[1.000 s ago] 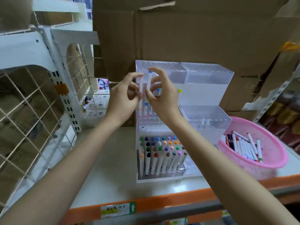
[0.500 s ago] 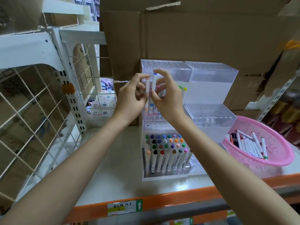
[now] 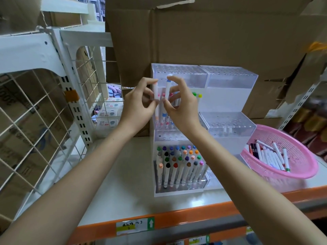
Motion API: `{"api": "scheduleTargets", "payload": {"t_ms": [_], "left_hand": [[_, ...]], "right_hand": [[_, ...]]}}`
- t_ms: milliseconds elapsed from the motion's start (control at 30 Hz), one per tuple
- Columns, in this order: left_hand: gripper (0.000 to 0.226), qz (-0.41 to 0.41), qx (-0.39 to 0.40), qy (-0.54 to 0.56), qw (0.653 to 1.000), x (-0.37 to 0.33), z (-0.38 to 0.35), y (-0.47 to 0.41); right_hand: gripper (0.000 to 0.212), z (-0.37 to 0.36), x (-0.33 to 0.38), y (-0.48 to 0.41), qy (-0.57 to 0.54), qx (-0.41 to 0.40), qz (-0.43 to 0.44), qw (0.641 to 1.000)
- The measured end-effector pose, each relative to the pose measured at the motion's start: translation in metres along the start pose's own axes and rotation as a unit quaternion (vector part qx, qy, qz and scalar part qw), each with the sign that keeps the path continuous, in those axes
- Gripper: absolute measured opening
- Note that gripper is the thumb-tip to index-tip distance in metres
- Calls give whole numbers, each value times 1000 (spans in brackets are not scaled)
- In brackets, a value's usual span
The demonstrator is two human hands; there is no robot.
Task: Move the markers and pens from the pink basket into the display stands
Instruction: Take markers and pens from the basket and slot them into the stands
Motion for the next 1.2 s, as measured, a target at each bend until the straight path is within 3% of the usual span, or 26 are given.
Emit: {"api": "scheduleTargets", "payload": {"t_ms": [333, 833, 1200], "left_hand": [[43, -34, 56, -8, 998, -4, -10, 11], [40, 21, 93, -30, 995, 6, -12, 19], [42, -63, 105, -111, 986, -2, -12, 25]], "right_hand": [[53, 1, 0, 0, -4, 5, -6, 1000], [51, -1, 0, 5, -1, 15, -5, 1000], [47, 1, 2, 7, -4, 31, -16, 999]]}}
Point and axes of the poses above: each hand's wrist, its own y-axis away from the middle knuckle, its own z-axis out of the back of the hand, x = y × z, the point moved 6 cm from there along -y, towards the middle knuckle, and after that the axes turned 9 degrees about -x, right-handed, at the moved point
